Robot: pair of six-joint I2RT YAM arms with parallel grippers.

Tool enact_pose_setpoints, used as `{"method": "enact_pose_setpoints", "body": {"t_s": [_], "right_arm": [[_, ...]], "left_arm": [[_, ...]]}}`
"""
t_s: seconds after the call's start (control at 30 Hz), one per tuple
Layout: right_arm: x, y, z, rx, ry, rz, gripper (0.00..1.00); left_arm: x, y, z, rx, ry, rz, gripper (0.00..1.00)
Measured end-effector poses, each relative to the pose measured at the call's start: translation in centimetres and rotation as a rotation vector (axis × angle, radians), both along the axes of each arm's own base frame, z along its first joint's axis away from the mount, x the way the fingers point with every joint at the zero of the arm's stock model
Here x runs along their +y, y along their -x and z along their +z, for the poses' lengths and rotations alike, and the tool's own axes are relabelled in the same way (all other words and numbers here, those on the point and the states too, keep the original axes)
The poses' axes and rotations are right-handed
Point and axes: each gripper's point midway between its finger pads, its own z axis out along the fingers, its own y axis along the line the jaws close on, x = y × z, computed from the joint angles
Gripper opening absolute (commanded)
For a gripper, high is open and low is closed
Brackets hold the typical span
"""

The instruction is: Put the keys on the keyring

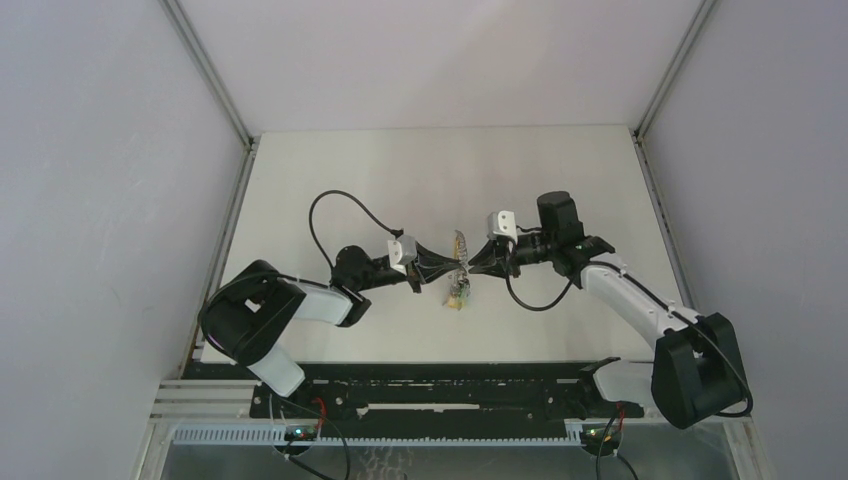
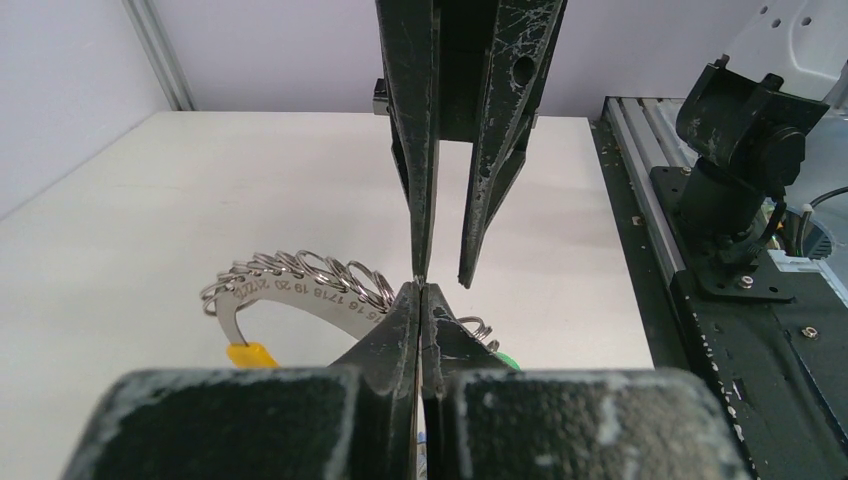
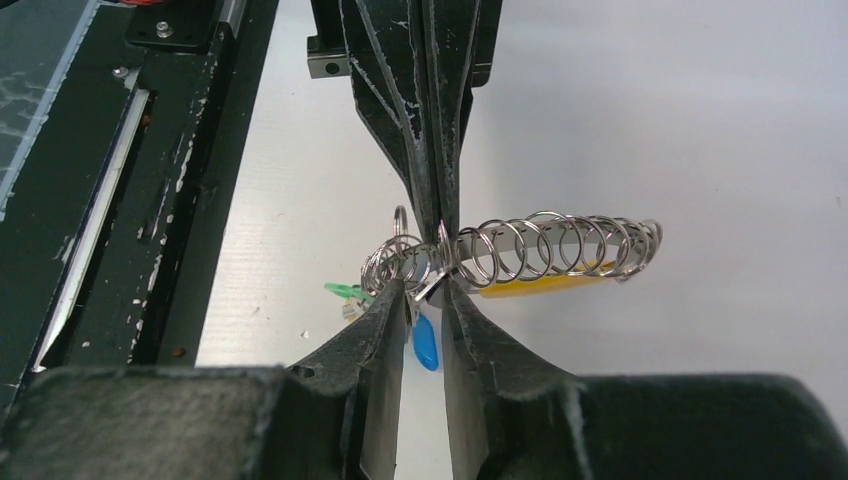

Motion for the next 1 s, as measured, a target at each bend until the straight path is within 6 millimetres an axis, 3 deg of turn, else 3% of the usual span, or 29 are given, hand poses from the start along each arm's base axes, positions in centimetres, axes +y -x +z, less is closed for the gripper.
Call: {"method": "enact_pose_setpoints", "body": {"t_s": [0.47, 1.0], "right_arm": [[0.9, -0.8, -0.1, -0.036, -0.033, 0.035, 0.19], [1.5, -0.2, -0.9, -0.005, -0.041, 0.086, 0.12]], "left_arm": [[0.0, 0.0, 0.0, 0.002, 0.001, -0.001, 0.00], [-0.1, 0.3, 0.3, 0.001, 0.008, -0.009, 0.00]]}}
